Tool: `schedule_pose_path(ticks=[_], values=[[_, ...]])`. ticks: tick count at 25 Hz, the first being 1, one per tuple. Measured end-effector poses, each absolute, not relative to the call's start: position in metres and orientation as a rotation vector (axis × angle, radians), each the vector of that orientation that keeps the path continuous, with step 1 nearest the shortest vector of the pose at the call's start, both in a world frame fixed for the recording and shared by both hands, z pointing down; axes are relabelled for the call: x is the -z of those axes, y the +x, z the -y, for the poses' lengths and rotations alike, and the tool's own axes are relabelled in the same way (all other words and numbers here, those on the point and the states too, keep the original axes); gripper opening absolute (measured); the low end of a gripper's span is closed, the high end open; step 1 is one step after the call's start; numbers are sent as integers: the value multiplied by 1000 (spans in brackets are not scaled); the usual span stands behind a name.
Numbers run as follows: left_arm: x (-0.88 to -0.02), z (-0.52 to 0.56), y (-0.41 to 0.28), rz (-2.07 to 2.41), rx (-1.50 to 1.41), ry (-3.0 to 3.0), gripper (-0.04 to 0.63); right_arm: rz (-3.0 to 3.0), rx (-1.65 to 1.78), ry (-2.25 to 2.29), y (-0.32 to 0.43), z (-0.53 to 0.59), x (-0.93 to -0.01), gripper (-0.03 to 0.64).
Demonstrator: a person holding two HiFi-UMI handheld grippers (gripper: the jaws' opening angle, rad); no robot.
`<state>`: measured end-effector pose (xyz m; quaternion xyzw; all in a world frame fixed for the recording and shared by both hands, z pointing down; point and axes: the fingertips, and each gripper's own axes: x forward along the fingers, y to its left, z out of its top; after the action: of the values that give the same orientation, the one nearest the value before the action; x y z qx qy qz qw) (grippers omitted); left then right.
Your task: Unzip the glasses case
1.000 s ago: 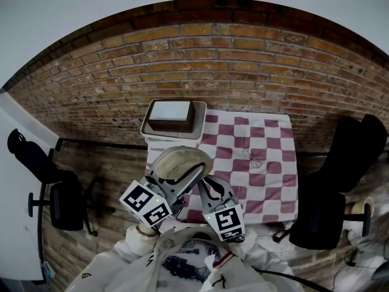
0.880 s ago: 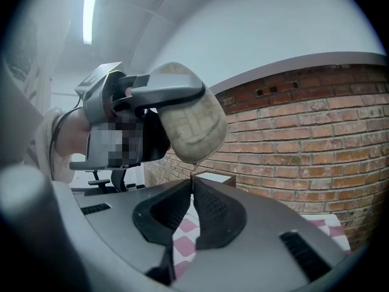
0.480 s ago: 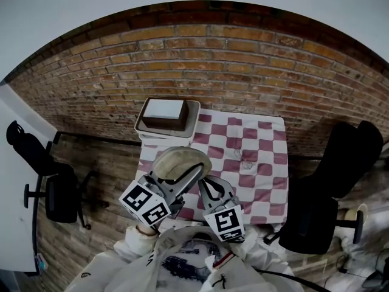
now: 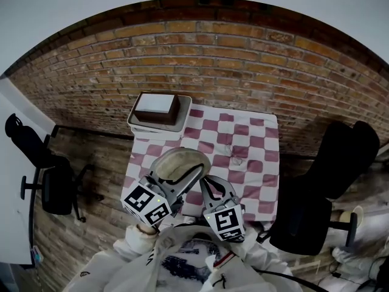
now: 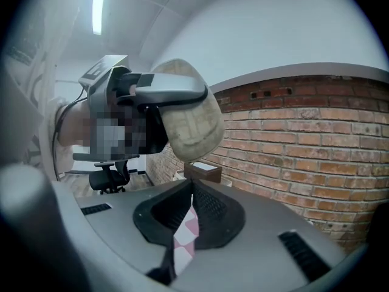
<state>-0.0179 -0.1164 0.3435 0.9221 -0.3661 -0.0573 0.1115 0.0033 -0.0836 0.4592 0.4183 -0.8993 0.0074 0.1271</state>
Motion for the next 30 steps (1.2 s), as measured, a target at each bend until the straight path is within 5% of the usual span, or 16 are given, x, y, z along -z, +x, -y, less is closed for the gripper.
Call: schedule_pose_path(ticks=[30], values=[[-372, 90, 8, 1077, 130, 2601, 290, 2453, 202, 1289, 59, 79, -467, 17]])
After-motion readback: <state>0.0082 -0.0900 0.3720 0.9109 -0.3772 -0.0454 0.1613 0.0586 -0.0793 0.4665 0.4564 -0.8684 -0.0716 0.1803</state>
